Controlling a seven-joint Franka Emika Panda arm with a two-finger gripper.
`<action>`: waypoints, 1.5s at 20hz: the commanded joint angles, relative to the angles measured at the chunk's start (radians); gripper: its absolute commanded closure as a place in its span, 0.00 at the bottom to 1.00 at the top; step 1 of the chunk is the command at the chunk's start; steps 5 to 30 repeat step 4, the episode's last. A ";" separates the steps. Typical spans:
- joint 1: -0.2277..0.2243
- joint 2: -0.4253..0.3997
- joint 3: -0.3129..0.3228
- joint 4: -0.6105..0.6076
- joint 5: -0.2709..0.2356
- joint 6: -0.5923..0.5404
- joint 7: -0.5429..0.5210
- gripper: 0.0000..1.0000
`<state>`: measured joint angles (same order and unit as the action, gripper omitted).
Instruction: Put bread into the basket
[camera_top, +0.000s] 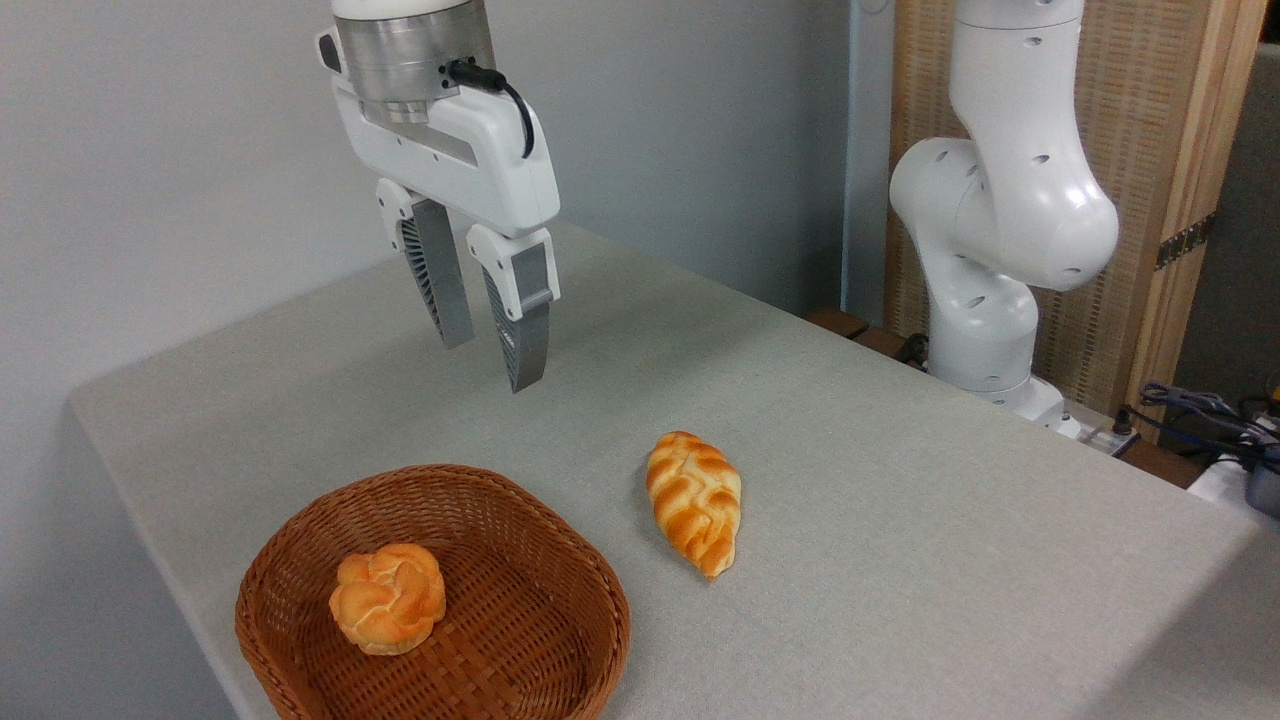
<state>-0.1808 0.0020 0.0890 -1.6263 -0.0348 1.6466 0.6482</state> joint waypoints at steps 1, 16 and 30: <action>0.069 -0.007 -0.064 0.008 -0.016 -0.030 0.005 0.00; 0.069 -0.007 -0.064 0.009 -0.016 -0.030 0.005 0.00; 0.069 -0.007 -0.064 0.009 -0.016 -0.030 0.005 0.00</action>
